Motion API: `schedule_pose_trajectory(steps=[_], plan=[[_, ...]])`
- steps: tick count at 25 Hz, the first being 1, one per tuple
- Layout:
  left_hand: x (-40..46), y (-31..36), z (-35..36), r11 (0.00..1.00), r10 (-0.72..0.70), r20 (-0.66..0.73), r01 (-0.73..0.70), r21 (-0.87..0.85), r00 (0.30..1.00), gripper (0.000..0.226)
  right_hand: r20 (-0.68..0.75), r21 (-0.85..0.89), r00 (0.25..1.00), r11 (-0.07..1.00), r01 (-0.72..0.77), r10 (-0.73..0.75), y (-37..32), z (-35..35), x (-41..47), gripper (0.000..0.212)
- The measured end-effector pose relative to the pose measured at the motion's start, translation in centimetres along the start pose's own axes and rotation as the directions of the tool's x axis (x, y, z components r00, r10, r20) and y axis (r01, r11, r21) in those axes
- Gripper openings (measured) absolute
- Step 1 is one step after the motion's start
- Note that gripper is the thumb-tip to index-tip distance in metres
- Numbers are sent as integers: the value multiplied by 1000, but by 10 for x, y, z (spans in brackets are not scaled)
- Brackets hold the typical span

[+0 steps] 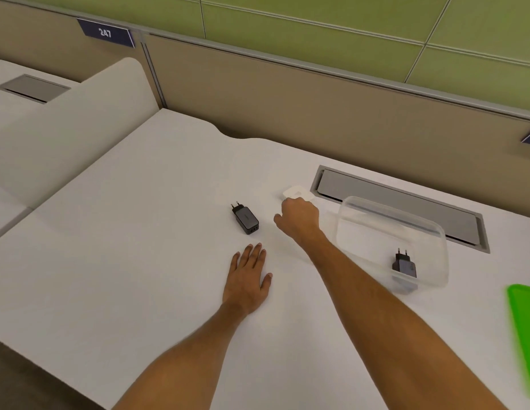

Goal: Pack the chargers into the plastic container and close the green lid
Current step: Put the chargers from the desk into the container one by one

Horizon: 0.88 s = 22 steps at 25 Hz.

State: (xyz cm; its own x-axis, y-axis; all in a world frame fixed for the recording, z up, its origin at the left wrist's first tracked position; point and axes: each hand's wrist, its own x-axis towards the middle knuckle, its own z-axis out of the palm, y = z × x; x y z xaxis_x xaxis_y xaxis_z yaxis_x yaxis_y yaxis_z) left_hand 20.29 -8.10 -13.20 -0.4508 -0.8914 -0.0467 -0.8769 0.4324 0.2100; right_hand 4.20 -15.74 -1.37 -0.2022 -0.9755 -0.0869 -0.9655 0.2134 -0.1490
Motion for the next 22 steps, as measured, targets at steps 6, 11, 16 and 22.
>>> schedule_pose_trajectory(steps=[6,11,16,22], plan=[[1,0,1,1000,-4,-1,4,-13,1000,65,62,68,996,996,55,-59,-34,28,8,30],[1,0,1,1000,-8,-8,8,-30,1000,65,77,127,995,991,50,-60,-53,45,17,36],[1,-1,1,999,-8,-1,8,-45,1000,65,78,188,997,982,-12,-3,-65,56,24,35],[0,0,-2,998,-5,-27,4,-66,1000,65,146,162,989,985,-56,32,-71,60,28,29]])
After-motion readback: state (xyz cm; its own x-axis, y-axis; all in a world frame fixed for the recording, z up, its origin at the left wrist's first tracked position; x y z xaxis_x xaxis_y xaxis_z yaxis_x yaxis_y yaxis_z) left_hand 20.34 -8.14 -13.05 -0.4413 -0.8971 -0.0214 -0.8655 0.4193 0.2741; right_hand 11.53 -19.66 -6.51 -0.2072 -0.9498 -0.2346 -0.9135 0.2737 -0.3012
